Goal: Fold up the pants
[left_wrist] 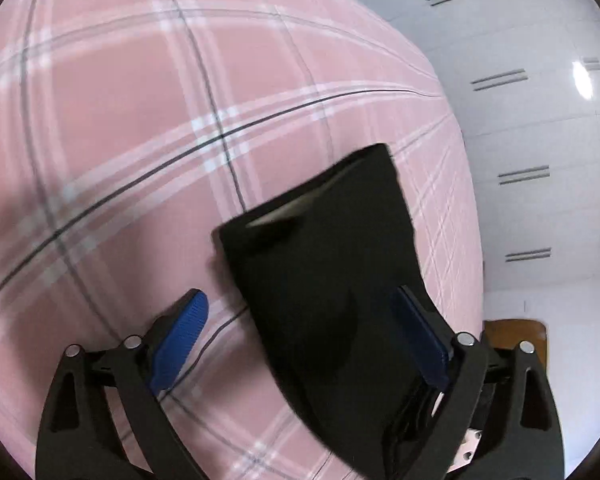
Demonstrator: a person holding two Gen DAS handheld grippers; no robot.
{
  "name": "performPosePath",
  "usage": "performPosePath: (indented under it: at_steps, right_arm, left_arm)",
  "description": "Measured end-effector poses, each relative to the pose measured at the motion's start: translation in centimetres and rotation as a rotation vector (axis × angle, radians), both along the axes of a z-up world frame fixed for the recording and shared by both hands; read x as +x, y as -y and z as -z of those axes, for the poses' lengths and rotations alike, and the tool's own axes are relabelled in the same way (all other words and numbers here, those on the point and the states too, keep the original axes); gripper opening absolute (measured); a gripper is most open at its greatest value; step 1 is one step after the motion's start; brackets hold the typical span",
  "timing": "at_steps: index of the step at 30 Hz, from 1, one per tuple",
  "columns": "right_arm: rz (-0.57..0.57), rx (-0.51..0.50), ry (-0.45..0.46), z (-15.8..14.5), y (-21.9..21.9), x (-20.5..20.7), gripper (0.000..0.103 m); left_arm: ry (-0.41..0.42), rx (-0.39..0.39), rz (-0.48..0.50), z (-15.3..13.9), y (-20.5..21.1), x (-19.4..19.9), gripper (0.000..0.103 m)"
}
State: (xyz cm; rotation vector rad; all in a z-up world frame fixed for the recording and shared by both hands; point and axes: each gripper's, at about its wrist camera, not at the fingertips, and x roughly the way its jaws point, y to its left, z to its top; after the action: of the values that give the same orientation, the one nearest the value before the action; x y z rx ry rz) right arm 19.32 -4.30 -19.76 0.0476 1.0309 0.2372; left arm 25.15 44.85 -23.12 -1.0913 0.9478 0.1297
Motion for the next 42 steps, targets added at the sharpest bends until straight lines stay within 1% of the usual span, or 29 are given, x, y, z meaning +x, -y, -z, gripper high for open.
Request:
performPosePath:
  at_steps: [1, 2, 3, 4, 5, 7, 8, 10, 11, 13, 14, 16, 18, 19, 21, 22, 23, 24, 25, 27, 28, 31, 32, 33, 35, 37, 40, 41, 42]
  right_arm:
    - [0.006, -0.002, -0.006, 0.2, 0.3, -0.9, 0.079]
    - [0.013, 0.001, -0.012, 0.4, 0.7, -1.6, 0.079]
    - [0.019, 0.005, -0.017, 0.3, 0.6, -2.1, 0.079]
    - [0.031, 0.017, -0.023, 0.3, -0.2, -1.8, 0.079]
    - [0.039, 0.027, -0.022, -0.1, -0.1, -2.2, 0.079]
    - [0.062, 0.044, -0.005, -0.8, 0.9, -2.4, 0.079]
    - [0.071, 0.049, 0.003, -1.2, 1.3, -2.6, 0.079]
    - [0.103, 0.06, 0.01, -2.2, 2.0, -2.1, 0.079]
    - [0.118, 0.068, 0.011, -2.4, 2.8, -2.0, 0.079]
    - [0.16, 0.078, 0.024, -2.9, 4.7, -2.1, 0.079]
    - [0.182, 0.08, 0.031, -3.1, 5.5, -2.1, 0.079]
    - [0.236, 0.089, 0.045, -3.6, 8.1, -2.5, 0.079]
    - [0.283, 0.102, 0.051, -3.8, 10.7, -2.8, 0.079]
    - [0.311, 0.109, 0.05, -3.8, 12.5, -3.2, 0.079]
    - [0.345, 0.111, 0.045, -3.4, 15.0, -3.8, 0.079]
    - [0.363, 0.11, 0.037, -3.1, 16.7, -4.3, 0.08]
    - [0.375, 0.107, 0.03, -2.8, 17.8, -4.6, 0.08]
    - [0.391, 0.103, 0.016, -2.3, 19.2, -5.1, 0.08]
    - [0.395, 0.106, 0.005, -2.0, 20.0, -5.3, 0.08]
    - [0.402, 0.125, -0.011, -1.5, 21.8, -5.8, 0.08]
    - [0.398, 0.145, -0.011, -1.5, 22.3, -5.9, 0.081]
    - [0.347, 0.275, -0.014, -2.2, 23.0, -5.3, 0.081]
    - [0.321, 0.314, -0.016, -2.3, 22.9, -4.6, 0.08]
    - [0.294, 0.341, -0.028, -2.4, 22.4, -3.7, 0.081]
    - [0.229, 0.389, -0.086, -2.0, 20.7, -0.9, 0.081]
    - [0.193, 0.413, -0.115, -0.9, 18.8, 1.6, 0.081]
    - [0.175, 0.457, -0.196, 2.2, 16.5, 4.7, 0.08]
    - [0.18, 0.471, -0.21, 3.0, 15.8, 5.1, 0.076]
    - [0.187, 0.442, -0.205, 3.5, 15.1, 5.5, 0.052]
  left_arm:
    - [-0.001, 0.019, 0.002, -0.4, 0.3, 0.5, 0.096]
    - [0.015, 0.031, 0.022, -0.8, -0.2, 1.0, 0.088]
    - [0.028, 0.042, 0.063, -1.3, 0.6, 1.8, 0.06]
    - [0.004, 0.054, 0.083, -1.5, 2.3, 2.2, 0.042]
    - [-0.027, 0.064, 0.107, -1.8, 3.0, 2.8, 0.016]
    - [-0.015, 0.089, 0.124, -3.7, 4.1, 3.1, 0.016]
    - [0.014, 0.146, 0.146, -6.0, 5.4, 3.0, 0.015]
    - [0.091, 0.234, 0.206, -10.3, 7.9, 2.7, 0.015]
    - [0.145, 0.296, 0.261, -13.2, 10.3, 2.2, 0.015]
    - [0.224, 0.366, 0.351, -17.3, 14.8, 1.4, 0.015]
    - [0.274, 0.391, 0.433, -19.4, 18.4, 0.4, 0.015]
    - [0.318, 0.428, 0.556, -21.8, 24.5, -0.7, 0.015]
    - [0.332, 0.462, 0.667, -22.8, 30.2, -1.0, 0.016]
    - [0.325, 0.471, 0.717, -22.3, 34.0, -1.5, 0.017]
    - [0.283, 0.475, 0.803, -19.8, 38.7, -1.6, 0.024]
    - [0.251, 0.478, 0.842, -17.4, 40.6, -1.0, 0.027]
    - [0.203, 0.48, 0.885, -14.8, 43.2, -1.1, 0.039]
    - [0.164, 0.476, 0.916, -12.4, 44.5, -1.3, 0.045]
    - [0.105, 0.486, 0.953, -9.7, 46.4, -2.2, 0.045]
    - [0.058, 0.49, 0.975, -7.5, 47.8, -4.2, 0.046]
    - [0.056, 0.504, 0.972, -7.4, 48.2, -5.1, 0.048]
    - [0.154, 0.552, 0.906, -9.9, 45.9, -8.1, 0.068]
    - [0.17, 0.566, 0.873, -9.9, 45.1, -8.2, 0.08]
    - [0.187, 0.574, 0.84, -10.9, 43.8, -8.6, 0.085]
    - [0.205, 0.599, 0.776, -12.5, 41.6, -9.0, 0.086]
    - [0.162, 0.672, 0.716, -13.1, 39.1, -8.5, 0.086]
    - [0.127, 0.676, 0.644, -13.3, 35.5, -7.9, 0.086]
    - [0.107, 0.66, 0.612, -13.2, 33.9, -7.6, 0.086]
    - [0.094, 0.646, 0.593, -12.9, 33.8, -7.3, 0.086]
